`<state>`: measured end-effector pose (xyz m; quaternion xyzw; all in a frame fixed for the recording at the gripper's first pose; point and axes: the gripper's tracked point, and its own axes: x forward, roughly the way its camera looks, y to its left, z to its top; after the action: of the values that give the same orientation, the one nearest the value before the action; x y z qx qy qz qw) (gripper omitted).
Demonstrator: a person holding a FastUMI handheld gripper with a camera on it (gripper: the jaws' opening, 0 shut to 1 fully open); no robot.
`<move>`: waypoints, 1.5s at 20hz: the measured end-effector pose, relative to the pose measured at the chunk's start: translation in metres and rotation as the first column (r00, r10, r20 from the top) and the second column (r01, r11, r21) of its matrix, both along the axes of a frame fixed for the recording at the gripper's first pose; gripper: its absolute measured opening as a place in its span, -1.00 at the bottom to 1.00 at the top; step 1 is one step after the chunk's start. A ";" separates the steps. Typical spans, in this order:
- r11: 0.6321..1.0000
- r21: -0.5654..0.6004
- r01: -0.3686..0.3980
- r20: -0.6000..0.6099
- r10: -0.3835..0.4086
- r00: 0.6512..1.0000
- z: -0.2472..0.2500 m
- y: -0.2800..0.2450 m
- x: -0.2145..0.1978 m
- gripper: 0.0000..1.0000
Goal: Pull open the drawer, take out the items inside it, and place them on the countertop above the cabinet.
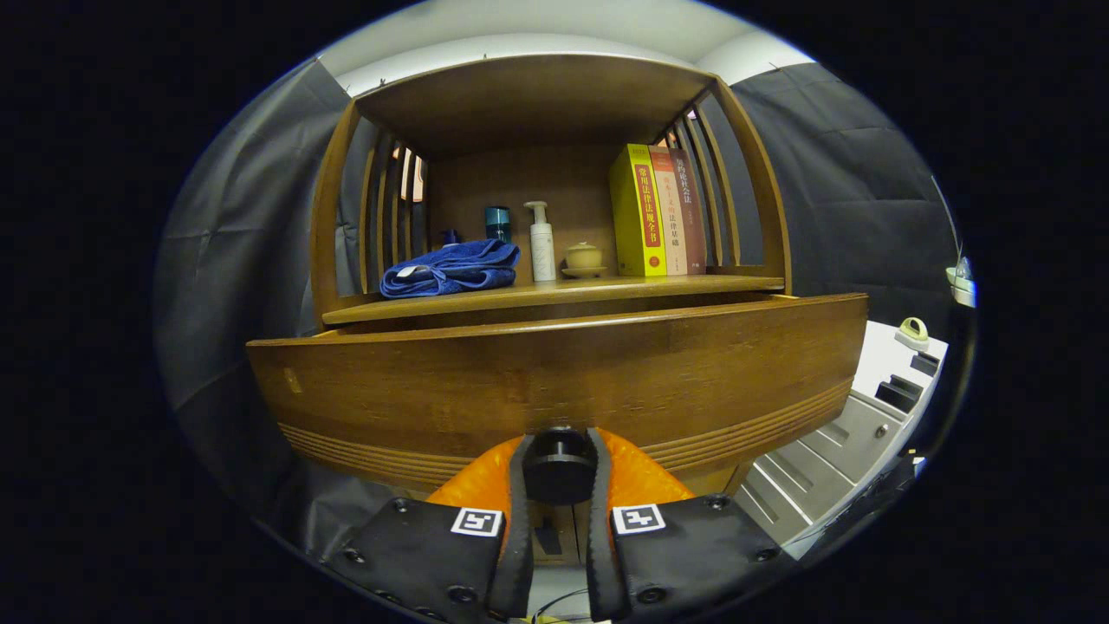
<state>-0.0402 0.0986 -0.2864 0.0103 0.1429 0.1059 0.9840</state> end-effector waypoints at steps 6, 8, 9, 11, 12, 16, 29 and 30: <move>1.000 -0.002 -0.004 -0.016 0.004 1.000 0.008 -0.008 -0.029 -0.34; 1.000 -0.002 -0.004 -0.020 0.004 1.000 0.009 -0.010 -0.036 -0.34; 1.000 -0.004 -0.006 -0.018 0.006 1.000 0.009 -0.011 -0.037 -0.34; 1.000 -0.007 -0.006 -0.019 0.006 1.000 0.006 -0.012 -0.043 -0.34; 1.000 -0.008 -0.006 -0.020 0.006 1.000 0.004 -0.013 -0.046 -0.34; 1.000 0.002 -0.003 -0.022 0.003 1.000 -0.001 -0.013 -0.047 -0.34; 1.000 -0.005 -0.016 -0.020 0.015 1.000 0.002 -0.014 -0.049 0.88; 1.000 -0.002 -0.018 -0.012 0.018 1.000 0.006 -0.012 -0.046 0.88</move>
<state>-0.0861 0.0868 -0.2804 0.0089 0.1490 0.1144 0.9822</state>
